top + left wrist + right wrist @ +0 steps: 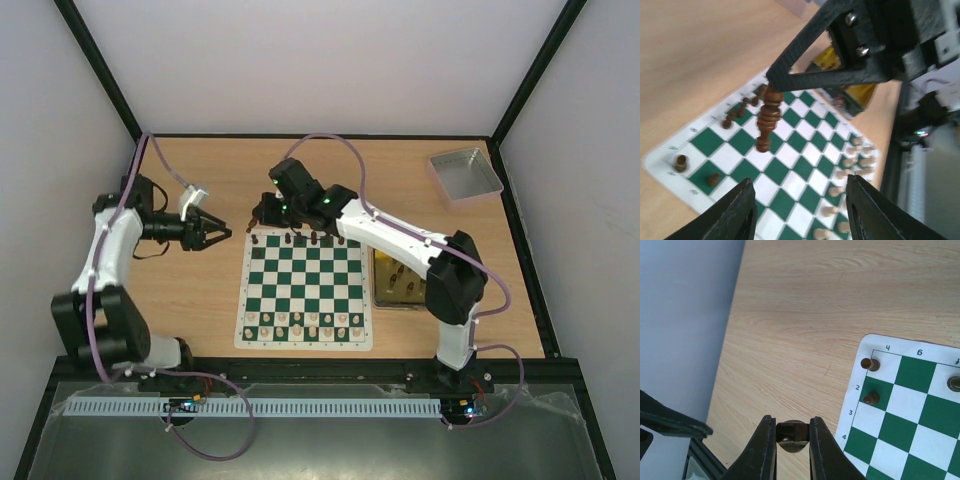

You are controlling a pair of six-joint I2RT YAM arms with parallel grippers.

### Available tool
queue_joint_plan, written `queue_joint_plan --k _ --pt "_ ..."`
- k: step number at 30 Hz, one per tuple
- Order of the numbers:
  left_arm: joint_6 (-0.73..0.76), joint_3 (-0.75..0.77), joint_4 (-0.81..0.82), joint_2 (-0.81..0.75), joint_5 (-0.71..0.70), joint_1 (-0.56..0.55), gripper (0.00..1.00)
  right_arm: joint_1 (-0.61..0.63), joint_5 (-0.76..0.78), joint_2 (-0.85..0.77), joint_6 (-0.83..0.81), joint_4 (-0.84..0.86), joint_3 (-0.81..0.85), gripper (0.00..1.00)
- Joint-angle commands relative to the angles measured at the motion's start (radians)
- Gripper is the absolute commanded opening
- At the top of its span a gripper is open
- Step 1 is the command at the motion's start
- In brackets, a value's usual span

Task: Set up the chess pieces on the board
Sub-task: Pick up the chess piece from the chessboard.

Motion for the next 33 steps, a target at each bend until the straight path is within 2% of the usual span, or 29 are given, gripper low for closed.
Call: queue_joint_plan --k 1,4,10,18,25,28,33 --pt "-0.349 -0.121 0.385 -0.216 -0.217 -0.076 0.5 0.009 -0.006 -0.097 0.027 0.077 -0.056 0.02" --pt "-0.43 -0.206 0.494 -0.324 -0.331 -0.161 0.49 0.011 -0.018 -0.127 0.04 0.094 -0.084 0.02" --pt "-0.411 -0.206 0.455 -0.277 -0.291 -0.185 0.44 0.017 -0.051 -0.151 0.062 0.107 -0.102 0.02" --pt "-0.44 -0.21 0.497 -0.296 -0.329 -0.206 0.48 0.027 -0.1 -0.151 0.064 0.086 -0.104 0.02" --pt "-0.428 -0.206 0.488 -0.286 -0.318 -0.234 0.46 0.03 -0.136 -0.149 0.073 0.098 -0.105 0.02" --pt "-0.429 -0.207 0.49 -0.283 -0.321 -0.248 0.39 0.031 -0.142 -0.15 0.073 0.099 -0.125 0.02" --pt "-0.432 -0.208 0.495 -0.283 -0.334 -0.26 0.19 0.031 -0.142 -0.15 0.073 0.105 -0.139 0.02"
